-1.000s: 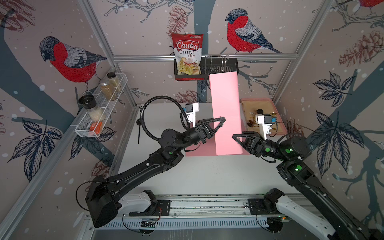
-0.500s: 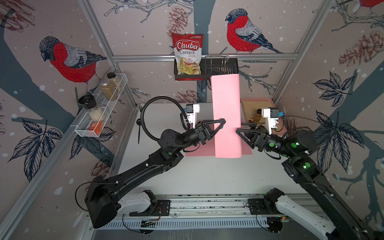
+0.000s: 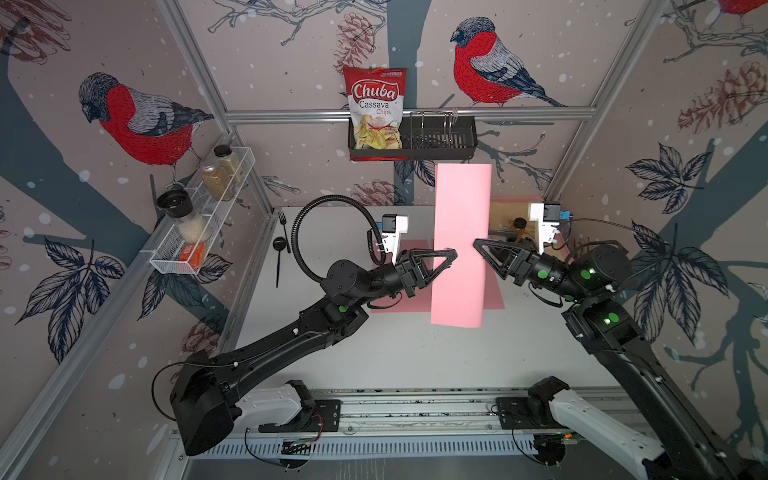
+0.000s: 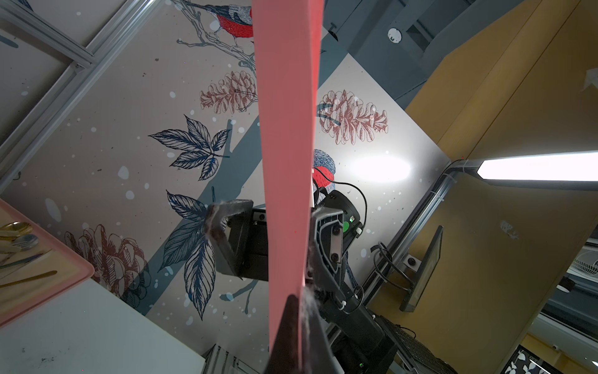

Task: Fold the rectangular paper in half along the long edge
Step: Fold the paper.

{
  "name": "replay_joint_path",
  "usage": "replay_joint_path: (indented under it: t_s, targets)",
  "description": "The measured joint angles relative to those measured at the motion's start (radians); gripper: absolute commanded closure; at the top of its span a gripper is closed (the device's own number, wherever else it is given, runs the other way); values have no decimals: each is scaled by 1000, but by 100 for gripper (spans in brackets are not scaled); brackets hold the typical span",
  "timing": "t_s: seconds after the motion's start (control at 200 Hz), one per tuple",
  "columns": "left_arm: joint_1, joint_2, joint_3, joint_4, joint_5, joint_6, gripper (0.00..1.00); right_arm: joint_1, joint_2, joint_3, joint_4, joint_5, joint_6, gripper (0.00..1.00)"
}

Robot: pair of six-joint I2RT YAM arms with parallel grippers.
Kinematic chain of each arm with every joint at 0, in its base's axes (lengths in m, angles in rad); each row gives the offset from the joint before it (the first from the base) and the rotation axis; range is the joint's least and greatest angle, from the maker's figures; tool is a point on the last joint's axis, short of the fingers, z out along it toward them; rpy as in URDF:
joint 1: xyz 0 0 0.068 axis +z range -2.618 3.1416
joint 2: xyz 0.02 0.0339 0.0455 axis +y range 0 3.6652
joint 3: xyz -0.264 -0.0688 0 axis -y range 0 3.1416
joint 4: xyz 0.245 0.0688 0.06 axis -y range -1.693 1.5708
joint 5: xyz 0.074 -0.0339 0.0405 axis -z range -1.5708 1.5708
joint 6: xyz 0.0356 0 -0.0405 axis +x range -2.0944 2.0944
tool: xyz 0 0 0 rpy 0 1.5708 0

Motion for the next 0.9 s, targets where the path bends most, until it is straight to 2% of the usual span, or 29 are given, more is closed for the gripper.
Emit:
replay_joint_path:
  t_s: [0.275,0.68,0.78,0.901]
  targets:
    - [-2,-2,-3,-30,-2,18,100,-12,13,21,35,-22,40,33]
    - [-11,-28,12,-108,-39,92,100,109,47,144,-187,-18,-75,35]
    - [-12,-28,15,-114,-48,103,100,153,58,145,-252,12,-108,38]
    - [-15,-28,20,-126,-56,108,100,193,61,150,-292,48,-140,46]
